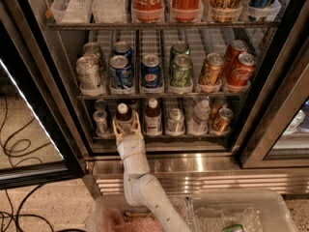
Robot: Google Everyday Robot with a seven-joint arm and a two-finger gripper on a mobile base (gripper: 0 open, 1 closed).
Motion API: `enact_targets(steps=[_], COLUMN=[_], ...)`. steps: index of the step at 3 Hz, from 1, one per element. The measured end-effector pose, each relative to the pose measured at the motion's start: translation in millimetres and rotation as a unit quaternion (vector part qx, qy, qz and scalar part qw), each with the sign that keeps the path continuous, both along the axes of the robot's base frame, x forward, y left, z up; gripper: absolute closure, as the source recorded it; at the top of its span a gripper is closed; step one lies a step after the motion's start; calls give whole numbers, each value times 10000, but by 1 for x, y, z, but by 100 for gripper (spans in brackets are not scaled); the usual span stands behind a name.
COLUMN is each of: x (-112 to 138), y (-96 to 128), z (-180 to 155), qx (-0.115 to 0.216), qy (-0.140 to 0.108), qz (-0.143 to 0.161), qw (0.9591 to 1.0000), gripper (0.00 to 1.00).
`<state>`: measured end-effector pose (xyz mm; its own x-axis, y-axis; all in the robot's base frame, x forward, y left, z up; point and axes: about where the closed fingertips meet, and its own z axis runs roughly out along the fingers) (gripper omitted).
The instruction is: Pick blue plastic bottle from bottom shelf of fridge
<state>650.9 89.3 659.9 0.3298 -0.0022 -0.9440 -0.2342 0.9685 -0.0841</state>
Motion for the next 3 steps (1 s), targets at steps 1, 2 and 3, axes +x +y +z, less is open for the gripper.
enact_targets(steps=[1, 2, 3], x=[-17, -32, -33], y=[0, -5, -5], z=[-4, -4, -4], qx=[240, 102, 70], qy=[-275, -516, -545], qz=[-100, -256, -279], qw=[9993, 9983, 9981], gripper=[100, 100, 100])
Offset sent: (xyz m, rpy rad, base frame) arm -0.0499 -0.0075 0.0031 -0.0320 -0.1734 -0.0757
